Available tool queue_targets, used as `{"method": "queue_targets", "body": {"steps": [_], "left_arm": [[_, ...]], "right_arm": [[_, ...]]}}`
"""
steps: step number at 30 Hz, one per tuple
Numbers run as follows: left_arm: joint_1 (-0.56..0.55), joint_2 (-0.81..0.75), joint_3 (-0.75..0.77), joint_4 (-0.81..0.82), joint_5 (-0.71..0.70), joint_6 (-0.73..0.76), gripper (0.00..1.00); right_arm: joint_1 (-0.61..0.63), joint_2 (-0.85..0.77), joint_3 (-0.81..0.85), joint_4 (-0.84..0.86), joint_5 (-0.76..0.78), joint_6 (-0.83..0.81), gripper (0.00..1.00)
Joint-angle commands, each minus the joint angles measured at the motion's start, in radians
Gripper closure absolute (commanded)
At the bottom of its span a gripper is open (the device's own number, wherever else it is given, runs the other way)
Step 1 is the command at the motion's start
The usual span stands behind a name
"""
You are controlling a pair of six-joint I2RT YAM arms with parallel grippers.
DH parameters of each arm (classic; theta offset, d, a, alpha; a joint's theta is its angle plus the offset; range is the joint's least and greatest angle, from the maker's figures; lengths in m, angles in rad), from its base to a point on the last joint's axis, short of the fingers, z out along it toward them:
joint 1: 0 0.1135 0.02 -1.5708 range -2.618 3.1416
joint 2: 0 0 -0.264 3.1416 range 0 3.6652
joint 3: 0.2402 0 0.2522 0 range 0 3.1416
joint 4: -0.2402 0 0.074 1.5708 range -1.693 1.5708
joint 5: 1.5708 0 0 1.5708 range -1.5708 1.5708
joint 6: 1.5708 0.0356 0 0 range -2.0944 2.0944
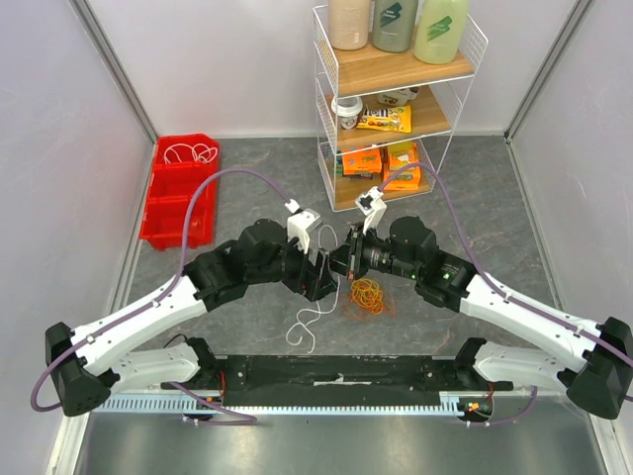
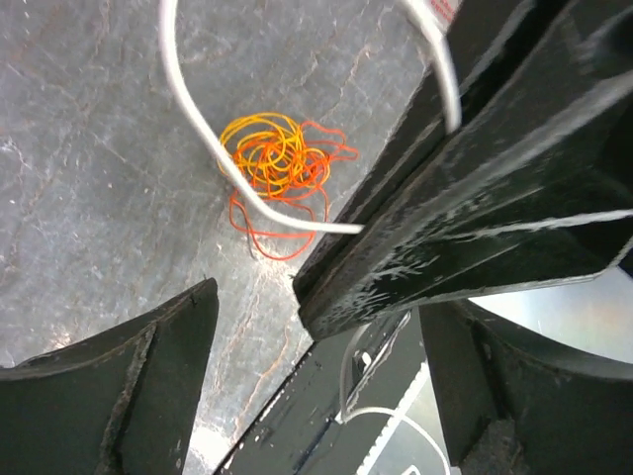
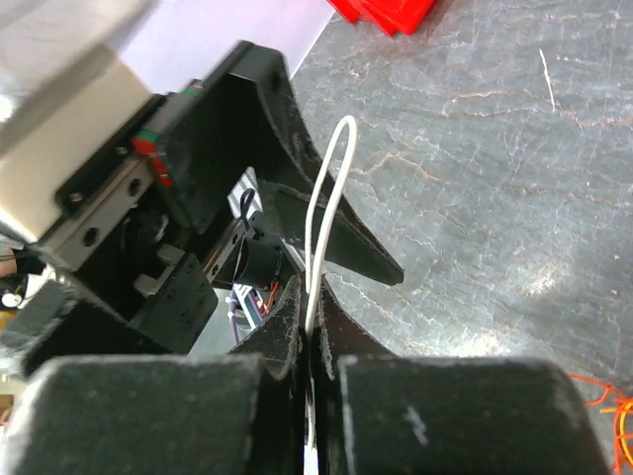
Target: Untangle the cables
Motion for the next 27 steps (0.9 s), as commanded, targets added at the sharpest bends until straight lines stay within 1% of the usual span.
{"method": "queue_targets", "body": {"steps": [1,4,7,10,13,16,18,21,23,24,27], "left_arm": [[-0.051,-0.005,0.051,0.083,-0.094,0.048,0.17],[-0.057,-0.028,0.036,0.095,-0.106,0.04,0.18],[-0.056,-0.064,0.005,0.11,-0.106,0.044,0.13],[-0.054,-0.074,0.004,0.101,-0.108,0.035,0.11],[-0.056,-0.067,0.01,0.112,-0.102,0.003,0.09],[-0.056,-0.022,0.033,0.107,-0.095,-0.014,0.08],[-0.074,0.008,0.042,0.101,-0.138,-0.008,0.08],[-0.103,0.028,0.053,0.103,-0.18,0.003,0.11],[-0.126,0.039,0.057,0.107,-0.191,0.015,0.15],[-0.14,0.045,0.06,0.107,-0.232,0.017,0.19],[-0.171,0.05,0.068,0.091,-0.287,0.018,0.38]], "right_arm": [[-0.005,0.002,0.038,-0.045,0.031,0.08,1.0],[-0.005,0.013,0.058,-0.109,0.104,0.068,1.0],[-0.007,0.016,0.07,-0.129,0.123,0.055,1.0],[-0.007,0.015,0.079,-0.131,0.128,0.048,1.0],[-0.005,0.013,0.089,-0.134,0.132,0.046,1.0],[-0.007,0.012,0.099,-0.131,0.119,0.054,1.0],[-0.005,0.006,0.102,-0.127,0.118,0.058,1.0],[-0.005,0.004,0.107,-0.127,0.12,0.063,1.0],[-0.005,0.004,0.107,-0.126,0.117,0.066,1.0],[-0.005,0.004,0.106,-0.126,0.118,0.065,1.0],[-0.005,-0.005,0.098,-0.129,0.14,0.063,1.0]]}}
